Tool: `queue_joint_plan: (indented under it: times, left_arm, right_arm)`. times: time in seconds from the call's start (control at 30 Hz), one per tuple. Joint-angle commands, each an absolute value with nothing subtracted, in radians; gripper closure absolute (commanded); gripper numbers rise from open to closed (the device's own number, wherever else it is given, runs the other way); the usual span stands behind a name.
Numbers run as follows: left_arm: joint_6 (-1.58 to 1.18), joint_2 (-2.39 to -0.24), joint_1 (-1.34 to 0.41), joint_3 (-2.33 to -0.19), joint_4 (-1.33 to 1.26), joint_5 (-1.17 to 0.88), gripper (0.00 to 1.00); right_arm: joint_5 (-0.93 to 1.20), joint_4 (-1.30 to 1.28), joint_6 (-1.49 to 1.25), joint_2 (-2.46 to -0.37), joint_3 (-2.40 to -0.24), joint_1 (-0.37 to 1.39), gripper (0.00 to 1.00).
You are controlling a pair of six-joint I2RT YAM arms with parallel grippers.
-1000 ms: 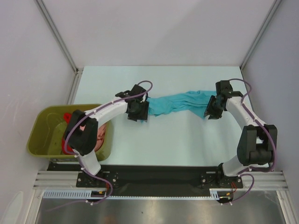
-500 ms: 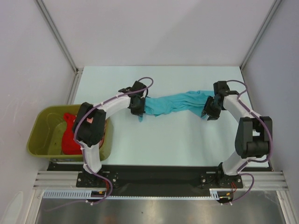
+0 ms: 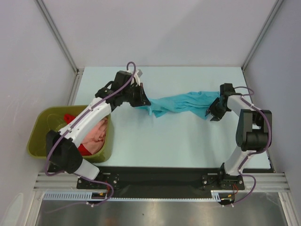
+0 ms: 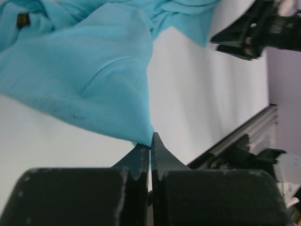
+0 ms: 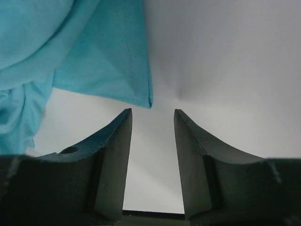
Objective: Fold and stack the t-shirts
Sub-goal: Flatten the tshirt out
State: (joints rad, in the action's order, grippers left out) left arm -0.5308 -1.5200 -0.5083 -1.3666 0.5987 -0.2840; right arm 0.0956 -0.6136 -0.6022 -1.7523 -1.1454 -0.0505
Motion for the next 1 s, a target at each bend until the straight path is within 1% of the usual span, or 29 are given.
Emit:
queue_joint_plan:
  times: [0.0, 0.17, 0.27, 0.37, 0.47, 0.5, 0.53, 0.57, 0.63, 0.77, 0.97]
  left_arm:
    - [-0.589, -1.489, -0.506, -1.335, 0.58, -0.406, 1.0]
    - [-0.635, -1.486, -0.506, -1.255, 0.509, -0.476, 1.0]
    - [-0.629, -1.508, -0.505, -1.236, 0.518, -0.459, 1.0]
    - [-0.609, -1.532, -0.502, -1.233, 0.541, -0.416, 1.0]
    - [-0.6, -1.551, -0.488, -1.246, 0.563, -0.383, 1.0]
    - [-0.603, -1.551, -0.482, -1.252, 0.566, -0.39, 1.0]
    - [-0.609, -1.542, -0.476, -1.261, 0.566, -0.397, 1.0]
    - [-0.612, -1.533, -0.471, -1.282, 0.565, -0.402, 1.0]
    - [-0.612, -1.514, -0.466, -1.318, 0.563, -0.399, 1.0]
    - [-0.595, -1.465, -0.466, -1.46, 0.566, -0.358, 1.0]
    - [-0.566, -1.512, -0.443, -1.638, 0.644, -0.342, 1.0]
  right_arm:
    - [0.115, -0.558, -0.679, -1.782, -1.149, -0.054, 0.55]
    - [0.141, -0.537, -0.732, -1.802, -1.134, -0.054, 0.55]
    - [0.16, -0.528, -0.747, -1.824, -1.123, -0.054, 0.55]
    - [0.158, -0.512, -0.756, -1.83, -1.105, -0.055, 0.59]
    - [0.124, -0.518, -0.724, -1.833, -1.107, -0.055, 0.73]
    - [0.117, -0.529, -0.713, -1.832, -1.114, -0.055, 0.86]
    - [0.107, -0.558, -0.698, -1.83, -1.13, -0.055, 0.91]
    - [0.08, -0.575, -0.66, -1.819, -1.138, -0.055, 0.99]
    - [0.04, -0.619, -0.614, -1.793, -1.149, -0.055, 1.0]
    - [-0.057, -0.66, -0.529, -1.695, -1.157, -0.055, 1.0]
    - [-0.09, -0.715, -0.48, -1.655, -1.209, -0.055, 1.0]
